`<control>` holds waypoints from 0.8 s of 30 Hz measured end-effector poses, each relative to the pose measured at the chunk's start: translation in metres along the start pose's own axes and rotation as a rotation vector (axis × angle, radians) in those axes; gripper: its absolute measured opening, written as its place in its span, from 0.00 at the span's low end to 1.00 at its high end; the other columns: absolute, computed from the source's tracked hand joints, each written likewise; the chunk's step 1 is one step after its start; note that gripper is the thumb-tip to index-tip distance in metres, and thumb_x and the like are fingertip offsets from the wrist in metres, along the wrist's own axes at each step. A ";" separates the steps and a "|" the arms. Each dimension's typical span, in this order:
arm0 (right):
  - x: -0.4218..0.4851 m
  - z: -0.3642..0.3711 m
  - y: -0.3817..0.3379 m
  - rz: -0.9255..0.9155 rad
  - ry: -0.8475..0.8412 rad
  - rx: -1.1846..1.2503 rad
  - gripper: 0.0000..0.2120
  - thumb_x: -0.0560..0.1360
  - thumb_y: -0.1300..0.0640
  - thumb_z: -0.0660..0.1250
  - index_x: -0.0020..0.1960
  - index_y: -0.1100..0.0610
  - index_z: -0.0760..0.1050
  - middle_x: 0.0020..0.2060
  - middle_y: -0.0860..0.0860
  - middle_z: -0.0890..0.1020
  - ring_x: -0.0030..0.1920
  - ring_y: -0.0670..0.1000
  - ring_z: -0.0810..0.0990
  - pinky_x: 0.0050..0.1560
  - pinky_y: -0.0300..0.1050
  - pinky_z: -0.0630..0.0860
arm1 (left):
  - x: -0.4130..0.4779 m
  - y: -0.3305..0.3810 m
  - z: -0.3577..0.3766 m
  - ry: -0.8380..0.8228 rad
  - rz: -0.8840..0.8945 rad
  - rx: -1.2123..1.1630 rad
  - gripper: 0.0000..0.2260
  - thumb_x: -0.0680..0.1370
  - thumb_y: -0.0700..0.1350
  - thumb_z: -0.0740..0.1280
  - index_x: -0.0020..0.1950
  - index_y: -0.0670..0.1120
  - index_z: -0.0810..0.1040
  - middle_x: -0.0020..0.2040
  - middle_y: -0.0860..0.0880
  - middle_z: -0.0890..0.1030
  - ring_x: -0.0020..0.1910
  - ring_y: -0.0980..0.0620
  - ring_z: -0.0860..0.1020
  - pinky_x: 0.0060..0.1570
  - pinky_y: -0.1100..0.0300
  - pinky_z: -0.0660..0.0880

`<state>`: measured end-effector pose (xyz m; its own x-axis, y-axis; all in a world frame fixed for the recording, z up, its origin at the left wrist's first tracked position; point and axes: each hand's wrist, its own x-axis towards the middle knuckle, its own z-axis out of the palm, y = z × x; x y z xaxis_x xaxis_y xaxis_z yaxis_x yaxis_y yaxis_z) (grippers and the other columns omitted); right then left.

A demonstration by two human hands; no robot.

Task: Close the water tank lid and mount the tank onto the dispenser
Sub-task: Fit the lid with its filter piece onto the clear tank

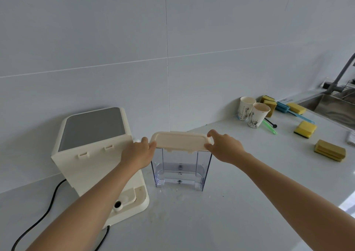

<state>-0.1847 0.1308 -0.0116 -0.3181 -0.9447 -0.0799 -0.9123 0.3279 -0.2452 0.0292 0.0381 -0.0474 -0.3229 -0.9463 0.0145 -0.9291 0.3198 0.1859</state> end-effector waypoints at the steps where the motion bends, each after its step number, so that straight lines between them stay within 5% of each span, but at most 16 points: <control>1: 0.003 -0.001 0.000 0.007 -0.005 0.012 0.19 0.77 0.48 0.54 0.66 0.53 0.62 0.43 0.53 0.75 0.42 0.55 0.74 0.38 0.44 0.67 | -0.003 0.001 0.000 0.000 -0.046 -0.115 0.15 0.80 0.43 0.48 0.63 0.41 0.64 0.50 0.41 0.71 0.36 0.42 0.71 0.36 0.56 0.65; 3: 0.009 -0.002 0.001 0.013 -0.012 0.079 0.22 0.77 0.47 0.54 0.68 0.53 0.59 0.51 0.56 0.78 0.49 0.57 0.76 0.42 0.46 0.69 | -0.009 0.005 -0.003 -0.046 -0.192 -0.466 0.20 0.79 0.52 0.50 0.65 0.42 0.64 0.58 0.41 0.74 0.55 0.40 0.74 0.48 0.53 0.68; 5: 0.017 -0.002 0.000 0.017 -0.025 0.201 0.25 0.76 0.46 0.55 0.70 0.54 0.57 0.61 0.58 0.75 0.57 0.59 0.75 0.50 0.50 0.71 | -0.010 0.011 0.000 -0.079 -0.338 -0.899 0.26 0.77 0.56 0.55 0.71 0.43 0.59 0.69 0.42 0.68 0.67 0.42 0.67 0.61 0.50 0.65; 9: 0.033 0.002 -0.005 0.027 -0.075 0.419 0.32 0.75 0.45 0.60 0.72 0.57 0.53 0.70 0.61 0.66 0.65 0.59 0.70 0.61 0.50 0.67 | -0.017 0.020 0.007 -0.158 -0.574 -1.334 0.34 0.74 0.57 0.62 0.75 0.48 0.52 0.75 0.47 0.59 0.72 0.44 0.60 0.69 0.45 0.58; 15: 0.046 0.011 -0.010 0.093 -0.119 0.595 0.34 0.74 0.46 0.62 0.74 0.57 0.51 0.74 0.57 0.60 0.71 0.58 0.62 0.68 0.52 0.64 | -0.015 0.035 0.019 -0.327 -0.713 -1.447 0.40 0.69 0.62 0.67 0.75 0.51 0.53 0.76 0.46 0.56 0.74 0.41 0.58 0.69 0.41 0.58; 20: 0.046 0.023 -0.009 0.128 -0.158 0.706 0.33 0.73 0.47 0.63 0.73 0.56 0.56 0.72 0.57 0.64 0.69 0.57 0.65 0.67 0.49 0.64 | -0.006 0.048 0.027 -0.282 -0.749 -1.439 0.44 0.69 0.63 0.66 0.76 0.47 0.49 0.76 0.45 0.57 0.74 0.40 0.58 0.71 0.41 0.57; 24: 0.043 0.028 -0.009 0.104 -0.097 0.698 0.23 0.73 0.50 0.64 0.65 0.58 0.69 0.55 0.56 0.75 0.55 0.54 0.74 0.53 0.44 0.69 | 0.002 0.053 0.031 -0.220 -0.755 -1.404 0.41 0.70 0.59 0.67 0.74 0.41 0.53 0.74 0.43 0.62 0.71 0.40 0.63 0.71 0.43 0.60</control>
<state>-0.1834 0.0871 -0.0396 -0.3408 -0.9155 -0.2139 -0.4903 0.3672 -0.7905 -0.0263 0.0549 -0.0679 -0.0236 -0.7957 -0.6053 -0.0283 -0.6046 0.7960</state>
